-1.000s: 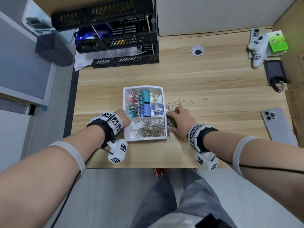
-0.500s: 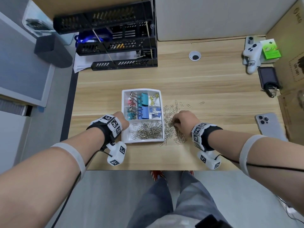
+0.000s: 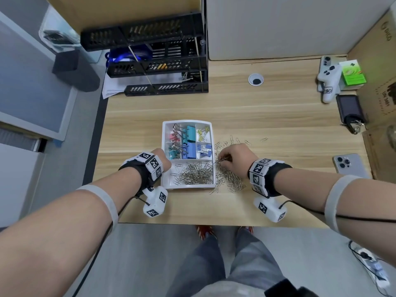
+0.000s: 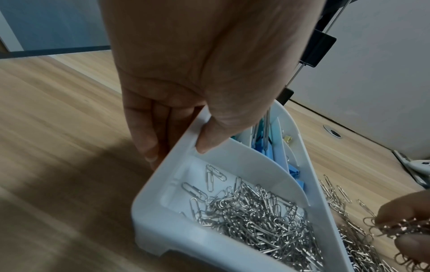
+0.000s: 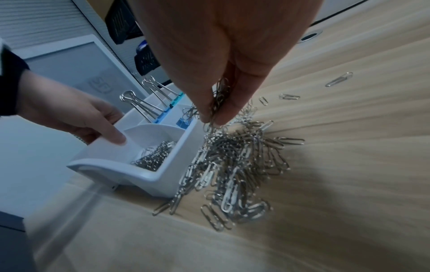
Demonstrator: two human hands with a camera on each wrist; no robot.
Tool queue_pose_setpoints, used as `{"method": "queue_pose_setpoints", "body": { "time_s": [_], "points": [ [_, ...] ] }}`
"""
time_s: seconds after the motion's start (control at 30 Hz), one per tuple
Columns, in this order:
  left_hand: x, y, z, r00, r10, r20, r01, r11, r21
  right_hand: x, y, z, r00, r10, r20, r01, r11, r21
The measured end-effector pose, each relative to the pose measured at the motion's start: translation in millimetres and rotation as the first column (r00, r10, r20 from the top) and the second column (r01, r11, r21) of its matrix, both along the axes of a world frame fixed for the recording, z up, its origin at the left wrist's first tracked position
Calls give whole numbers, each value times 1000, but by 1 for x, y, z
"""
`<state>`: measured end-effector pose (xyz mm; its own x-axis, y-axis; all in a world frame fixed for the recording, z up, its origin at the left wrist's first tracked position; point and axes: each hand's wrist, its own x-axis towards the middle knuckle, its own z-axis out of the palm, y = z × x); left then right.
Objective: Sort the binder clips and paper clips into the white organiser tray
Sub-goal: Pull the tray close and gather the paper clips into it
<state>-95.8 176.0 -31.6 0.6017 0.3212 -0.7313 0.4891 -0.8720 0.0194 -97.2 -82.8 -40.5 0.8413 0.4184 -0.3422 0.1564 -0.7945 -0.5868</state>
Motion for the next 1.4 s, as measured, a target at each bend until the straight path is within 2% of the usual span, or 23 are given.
{"method": "queue_pose_setpoints", "body": {
  "time_s": [0.13,0.33,0.57,0.73,0.83,0.93,1.03,1.2,1.4],
  "points": [
    [0,2,1,1000,4,-1,-4,1000,-5,-7,29,2,998,47,-29,-45,997,55],
    [-1,3,-1,1000,-2,0,2,1000,-11,-21,62,-8,984,160,-73,-158,987,29],
    [2,1,1,1000,-25,-10,25,1000,-18,-23,54,-9,961,273,-40,-271,962,39],
    [3,3,2,999,-46,-17,46,999,-9,-10,30,-3,983,176,58,-178,984,27],
    [3,5,3,999,-44,-13,44,999,-10,7,1,-6,995,48,86,-35,988,-148],
    [3,11,3,998,-55,-13,56,998,20,27,-28,-12,992,-120,28,122,927,-354],
    [5,18,3,998,-54,-16,54,997,45,39,-41,-19,982,-190,-5,169,883,-438],
    [9,23,1,998,-57,-12,57,996,68,38,-29,-29,989,-145,-29,116,880,-461],
    [15,22,-4,998,-57,-37,59,996,66,19,-11,-37,996,-33,-87,3,944,-328]
  ]
}}
